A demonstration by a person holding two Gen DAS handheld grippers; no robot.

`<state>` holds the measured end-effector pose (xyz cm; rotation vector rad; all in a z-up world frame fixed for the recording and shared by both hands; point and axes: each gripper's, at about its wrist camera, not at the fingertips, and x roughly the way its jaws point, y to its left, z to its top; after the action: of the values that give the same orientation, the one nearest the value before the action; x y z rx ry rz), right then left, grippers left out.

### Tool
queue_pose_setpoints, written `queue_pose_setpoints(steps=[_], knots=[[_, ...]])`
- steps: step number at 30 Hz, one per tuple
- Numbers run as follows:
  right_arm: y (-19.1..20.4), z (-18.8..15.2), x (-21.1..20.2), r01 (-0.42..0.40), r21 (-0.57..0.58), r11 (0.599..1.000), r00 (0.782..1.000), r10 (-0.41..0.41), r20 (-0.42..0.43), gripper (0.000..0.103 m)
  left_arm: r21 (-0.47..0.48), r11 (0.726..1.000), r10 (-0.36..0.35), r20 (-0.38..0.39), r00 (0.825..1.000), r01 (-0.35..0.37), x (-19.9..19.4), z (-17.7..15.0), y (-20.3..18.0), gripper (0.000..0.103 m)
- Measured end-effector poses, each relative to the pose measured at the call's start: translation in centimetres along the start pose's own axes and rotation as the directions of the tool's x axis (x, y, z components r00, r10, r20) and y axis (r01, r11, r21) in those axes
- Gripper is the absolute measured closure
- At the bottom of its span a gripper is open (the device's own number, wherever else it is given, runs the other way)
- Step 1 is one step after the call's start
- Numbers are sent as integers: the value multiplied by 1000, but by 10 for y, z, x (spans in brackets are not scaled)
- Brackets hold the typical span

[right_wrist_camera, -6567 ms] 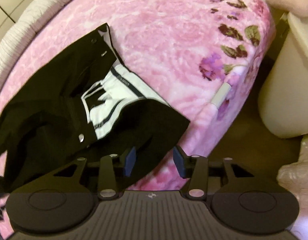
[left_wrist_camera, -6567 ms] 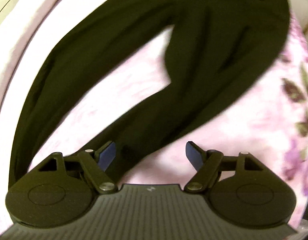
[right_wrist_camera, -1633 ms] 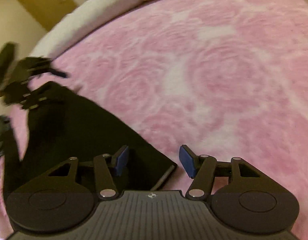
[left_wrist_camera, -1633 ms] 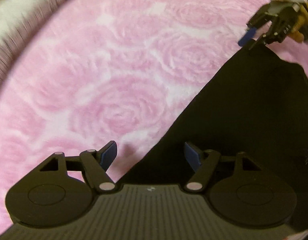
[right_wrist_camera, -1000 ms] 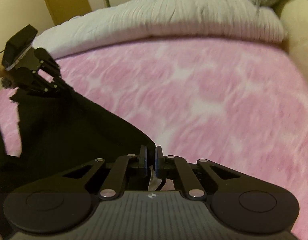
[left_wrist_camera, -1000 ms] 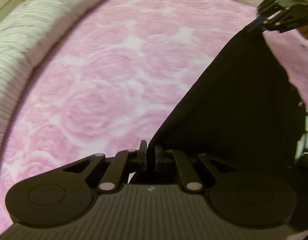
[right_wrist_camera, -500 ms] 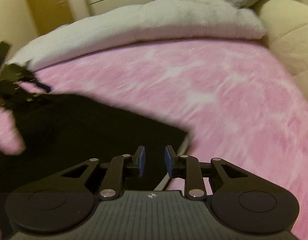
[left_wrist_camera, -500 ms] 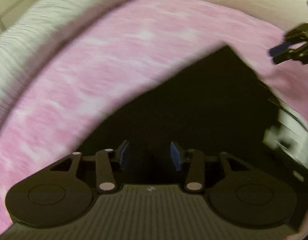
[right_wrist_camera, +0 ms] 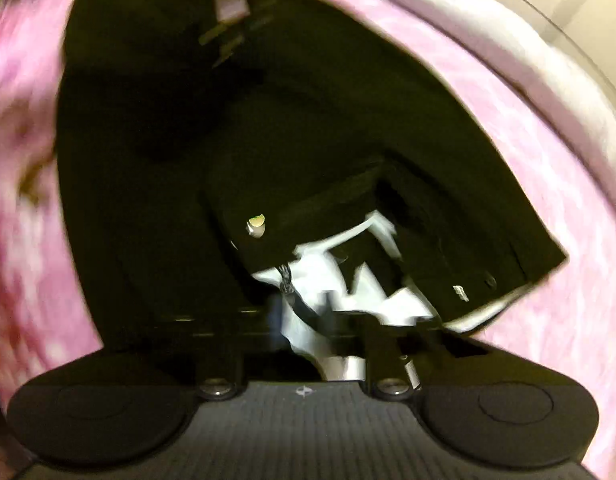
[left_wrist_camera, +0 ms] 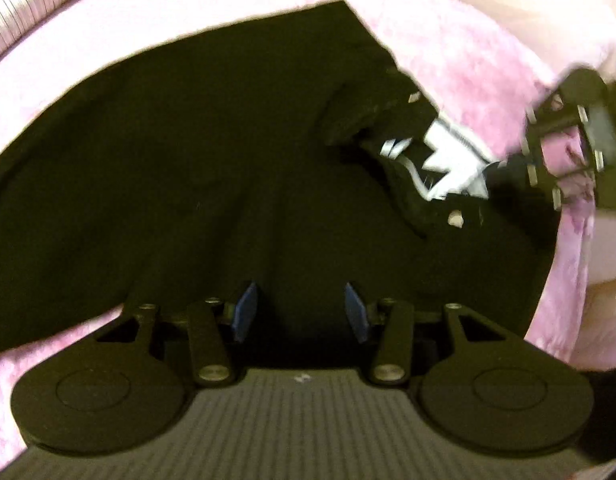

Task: Fold clothes

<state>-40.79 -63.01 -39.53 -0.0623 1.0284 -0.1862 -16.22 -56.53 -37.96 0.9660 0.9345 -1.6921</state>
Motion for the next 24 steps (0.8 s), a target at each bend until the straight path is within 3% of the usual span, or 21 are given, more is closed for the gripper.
queue_pose_setpoints(steps=[1, 3, 5, 6, 8, 10, 12, 15, 18, 24], knots=[[-21, 0, -4, 1, 107, 994, 1000, -4, 23, 103, -7, 1000, -4, 14, 1000, 4, -1, 4, -1, 52], [-64, -9, -4, 16, 331, 944, 999, -28, 30, 103, -5, 1000, -9, 28, 1000, 9, 2, 10, -5, 52], [-107, -18, -3, 28, 538, 843, 998, -52, 30, 84, 18, 1000, -18, 36, 999, 18, 8, 18, -13, 52], [-120, -24, -3, 38, 597, 801, 998, -62, 20, 83, 35, 999, -27, 40, 999, 25, 12, 22, -18, 52], [-131, -38, -1, 69, 648, 759, 997, -77, -16, 82, 77, 996, -46, 51, 998, 42, 19, 30, -29, 51], [-134, -50, -5, 67, 699, 712, 997, -76, -18, 60, 109, 993, -59, 57, 997, 52, 29, 40, -38, 50], [-125, -60, -10, 70, 723, 688, 997, -72, -27, 51, 144, 988, -64, 46, 997, 57, 46, 50, -48, 49], [-106, -80, -14, 32, 777, 629, 999, -18, -27, 50, 181, 983, -16, 24, 1000, 12, 71, 63, -54, 49], [-88, -93, -12, -27, 825, 565, 998, 62, -10, 48, 174, 985, 10, -2, 1000, -9, 83, 68, -46, 60], [-47, -123, -32, -107, 861, 497, 987, 154, 33, 38, 66, 997, 42, 50, 998, -45, 38, 53, -26, 53]])
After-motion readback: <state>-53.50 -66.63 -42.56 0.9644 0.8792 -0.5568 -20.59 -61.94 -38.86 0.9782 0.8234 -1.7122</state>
